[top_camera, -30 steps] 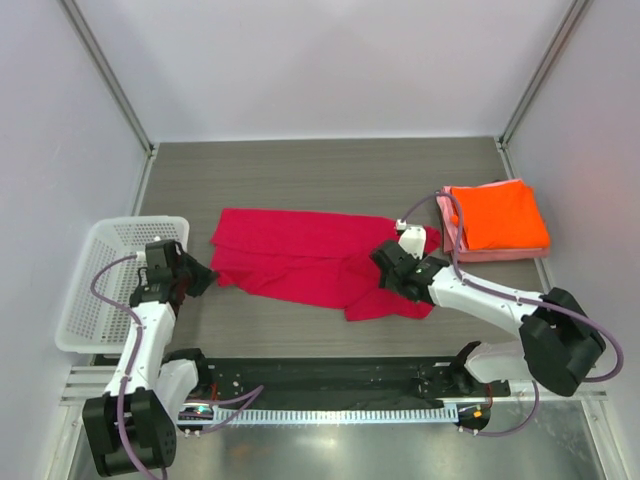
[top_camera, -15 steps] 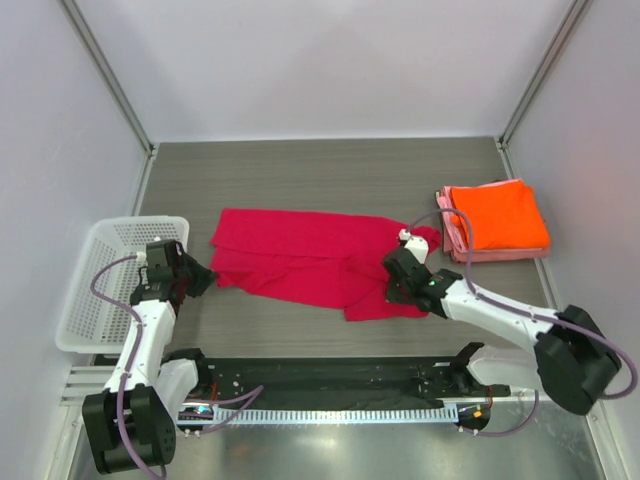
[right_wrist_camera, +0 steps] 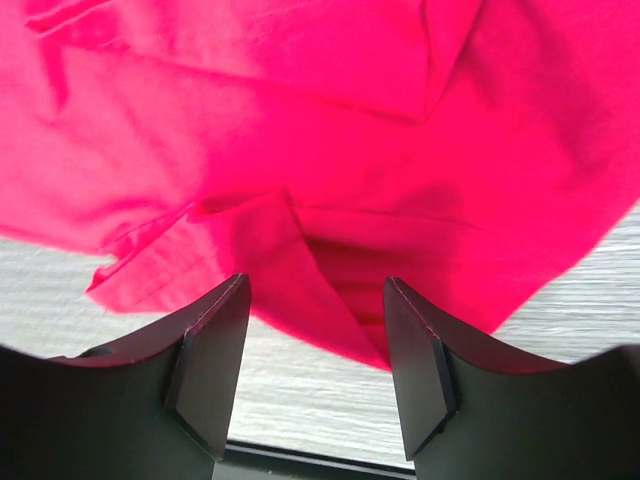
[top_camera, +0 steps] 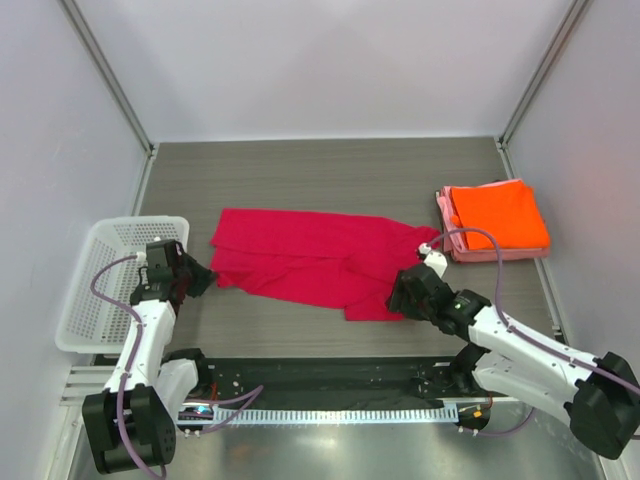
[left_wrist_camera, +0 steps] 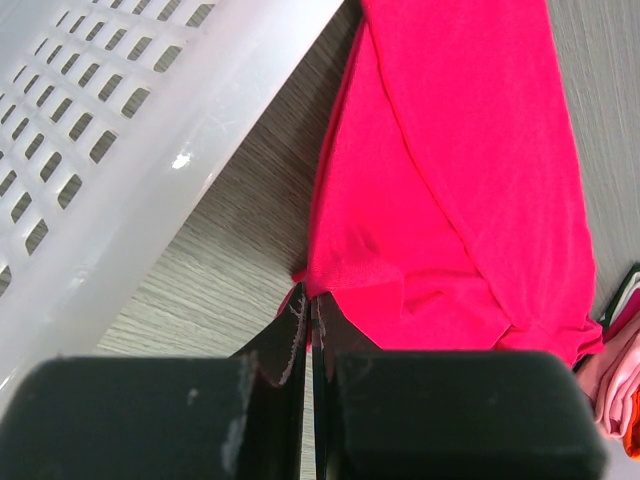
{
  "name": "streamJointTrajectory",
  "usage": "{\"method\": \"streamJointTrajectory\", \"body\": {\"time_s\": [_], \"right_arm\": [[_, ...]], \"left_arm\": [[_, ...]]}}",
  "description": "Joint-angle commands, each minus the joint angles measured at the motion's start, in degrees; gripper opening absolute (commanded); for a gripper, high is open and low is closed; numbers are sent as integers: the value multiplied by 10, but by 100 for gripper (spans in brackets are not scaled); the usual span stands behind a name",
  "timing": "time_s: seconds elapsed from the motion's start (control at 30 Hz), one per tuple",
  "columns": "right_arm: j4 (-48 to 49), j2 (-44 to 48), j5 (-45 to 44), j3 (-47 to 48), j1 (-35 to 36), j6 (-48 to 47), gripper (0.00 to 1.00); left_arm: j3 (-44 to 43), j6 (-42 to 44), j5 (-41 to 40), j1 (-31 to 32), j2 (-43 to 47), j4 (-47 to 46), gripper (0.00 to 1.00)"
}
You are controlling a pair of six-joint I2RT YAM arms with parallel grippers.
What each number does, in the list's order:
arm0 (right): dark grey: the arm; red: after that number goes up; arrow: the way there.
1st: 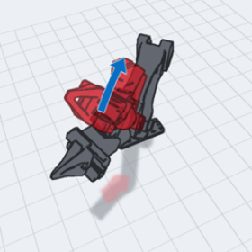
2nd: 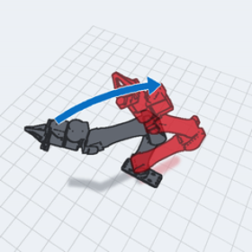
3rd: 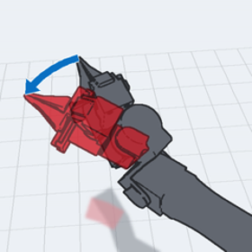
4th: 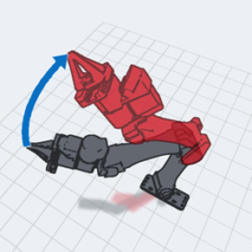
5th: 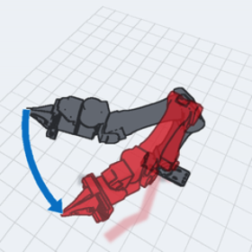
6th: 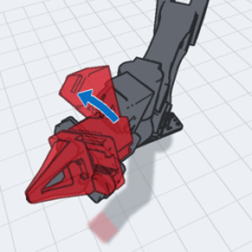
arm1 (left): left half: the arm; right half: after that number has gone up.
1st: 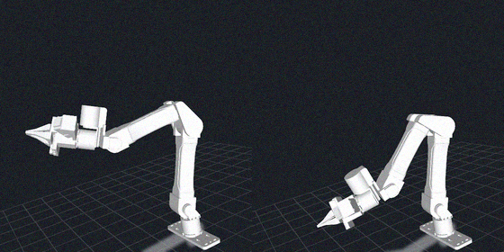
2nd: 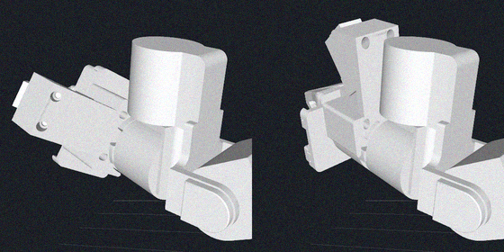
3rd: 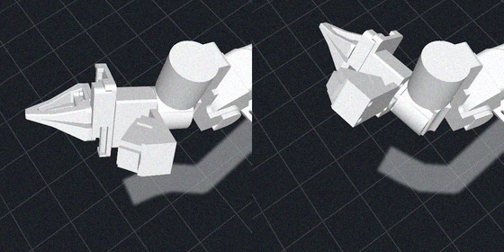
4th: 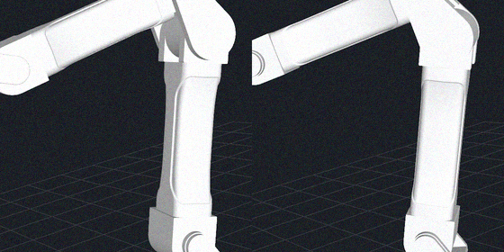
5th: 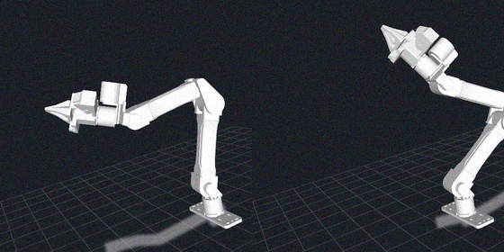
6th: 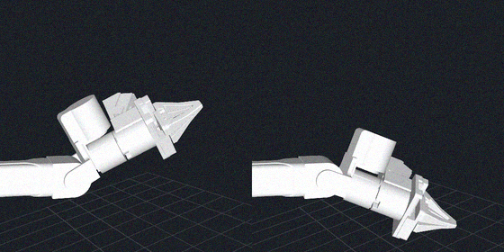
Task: Fold and stack the t-shirts
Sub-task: Flatten the tshirt out
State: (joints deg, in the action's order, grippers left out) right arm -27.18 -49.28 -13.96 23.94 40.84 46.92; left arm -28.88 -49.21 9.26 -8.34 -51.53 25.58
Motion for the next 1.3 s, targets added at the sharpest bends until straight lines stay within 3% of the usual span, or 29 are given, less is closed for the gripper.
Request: {"method": "streamJointTrajectory", "body": {"time_s": [0.0, 0.27, 0.47, 0.53, 0.67, 0.7, 1.07, 1.27], "right_arm": [[-1, -31, -52, 51, -1, -16, 61], [60, -180, -35, 84, -1, -51, 57], [118, -212, 38, 62, -1, -39, 58], [128, -205, 64, 52, -1, -34, 54], [124, -165, 73, 48, -1, -40, 17], [121, -155, 70, 52, -1, -42, 13], [49, -46, -51, 80, -1, -62, 1], [47, -49, -37, 66, -1, -77, 1]], "left_arm": [[-9, 8, 3, -3, 5, -7, 0], [-9, 10, 1, -3, 0, -9, 0], [-12, 11, 4, -2, -2, -10, 0], [-12, 12, 6, -4, -2, -11, 0], [-9, 12, 11, -3, -4, -14, 0], [-10, 12, 12, -3, -4, -14, 0], [-19, 14, 21, -3, -2, -12, 0], [-22, 16, 22, -2, -1, -9, 0]]}}
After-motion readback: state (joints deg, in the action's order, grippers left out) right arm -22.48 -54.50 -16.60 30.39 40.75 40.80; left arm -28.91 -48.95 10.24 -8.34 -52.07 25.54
